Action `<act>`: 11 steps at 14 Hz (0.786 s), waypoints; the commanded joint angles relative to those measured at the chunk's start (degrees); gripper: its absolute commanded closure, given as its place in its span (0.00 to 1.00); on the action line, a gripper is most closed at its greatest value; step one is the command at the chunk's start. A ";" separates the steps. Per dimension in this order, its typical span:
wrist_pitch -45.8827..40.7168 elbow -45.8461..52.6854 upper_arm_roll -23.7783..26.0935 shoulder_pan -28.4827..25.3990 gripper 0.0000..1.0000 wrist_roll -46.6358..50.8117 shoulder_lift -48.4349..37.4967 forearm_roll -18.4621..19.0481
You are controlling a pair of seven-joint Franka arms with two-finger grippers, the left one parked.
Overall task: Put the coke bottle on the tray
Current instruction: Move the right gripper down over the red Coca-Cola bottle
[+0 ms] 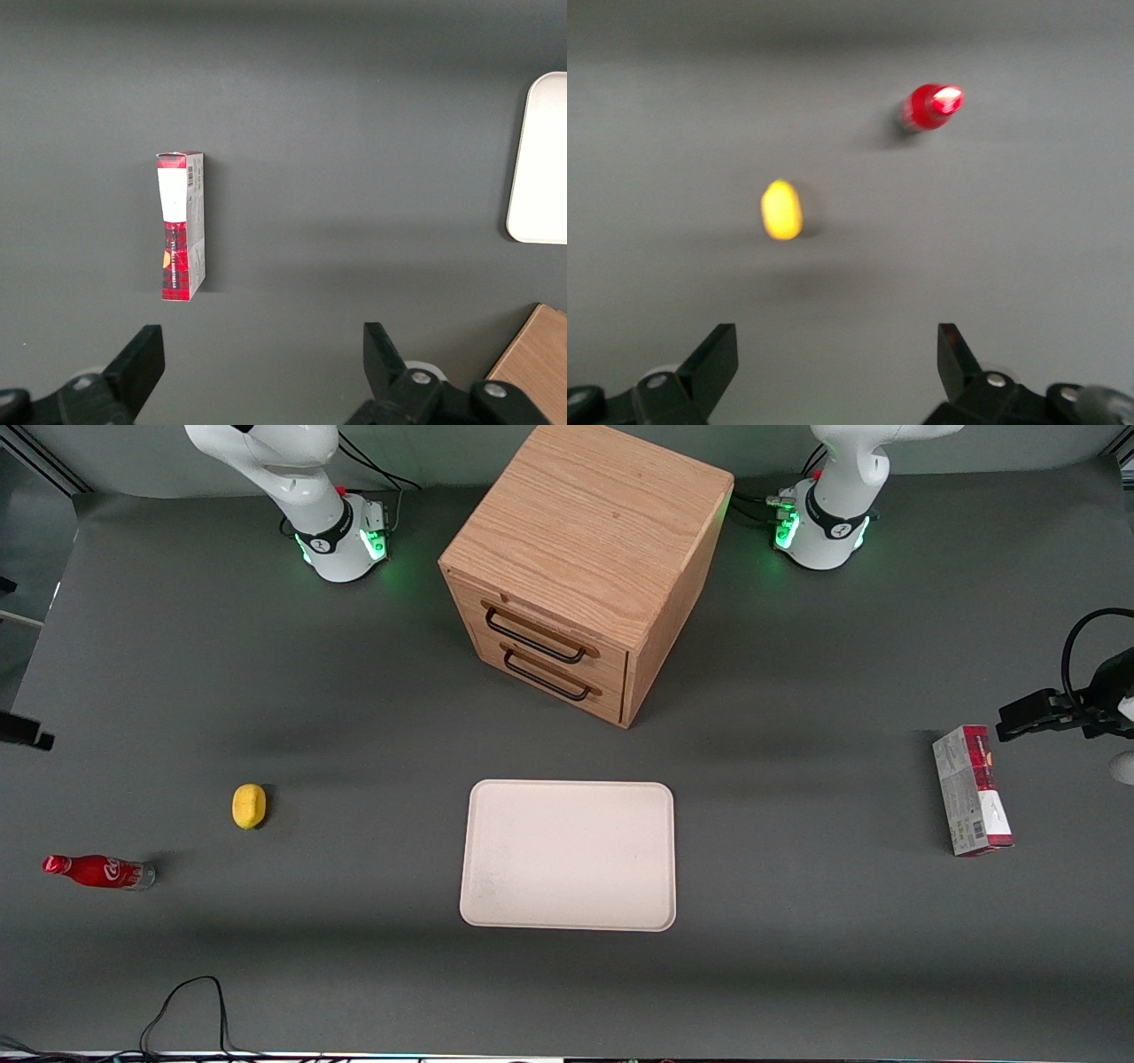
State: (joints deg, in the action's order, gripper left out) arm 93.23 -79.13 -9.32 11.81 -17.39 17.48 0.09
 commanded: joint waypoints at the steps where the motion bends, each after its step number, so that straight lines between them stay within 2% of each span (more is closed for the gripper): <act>1: -1.57 11.53 0.36 3.38 0.00 -4.06 10.18 0.00; 5: 6.32 14.26 1.49 4.70 0.00 -4.58 16.69 0.09; 8: 9.68 16.89 7.54 9.09 0.00 -4.94 22.14 0.35; 11: 10.47 17.43 10.64 11.12 0.00 -7.13 25.14 0.44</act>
State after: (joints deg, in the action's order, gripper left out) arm 103.70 -65.21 -0.93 21.14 -22.44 39.69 0.08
